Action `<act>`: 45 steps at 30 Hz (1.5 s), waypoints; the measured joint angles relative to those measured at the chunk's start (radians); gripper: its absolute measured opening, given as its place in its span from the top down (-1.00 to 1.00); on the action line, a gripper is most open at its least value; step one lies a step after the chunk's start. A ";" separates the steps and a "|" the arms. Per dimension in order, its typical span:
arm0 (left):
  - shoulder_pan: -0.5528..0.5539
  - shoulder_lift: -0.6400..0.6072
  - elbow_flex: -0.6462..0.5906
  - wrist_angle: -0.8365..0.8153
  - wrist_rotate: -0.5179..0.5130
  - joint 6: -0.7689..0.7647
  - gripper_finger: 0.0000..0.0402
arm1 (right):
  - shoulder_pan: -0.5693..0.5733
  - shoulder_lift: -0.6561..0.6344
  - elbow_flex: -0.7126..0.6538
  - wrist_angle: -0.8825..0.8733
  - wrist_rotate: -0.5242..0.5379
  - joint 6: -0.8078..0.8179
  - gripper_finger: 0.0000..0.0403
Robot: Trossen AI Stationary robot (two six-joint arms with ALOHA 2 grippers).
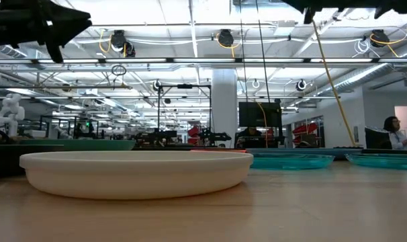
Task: Stack plastic plates
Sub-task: Stack the green plate on top of the blue plate
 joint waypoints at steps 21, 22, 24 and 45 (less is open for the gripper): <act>0.000 0.689 0.547 -0.218 0.032 0.119 0.56 | 0.162 -0.050 0.007 0.098 -0.150 -0.106 0.99; 0.000 0.717 0.570 -0.230 0.029 0.119 0.56 | 0.173 -0.057 0.007 0.098 -0.188 -0.103 0.99; 0.000 0.763 0.609 -0.258 0.028 0.114 0.56 | 0.195 -0.070 0.007 0.095 -0.249 -0.090 0.99; 0.000 0.966 0.725 -0.353 0.025 0.081 0.56 | 0.295 -0.237 0.007 -0.106 -0.429 -0.072 0.99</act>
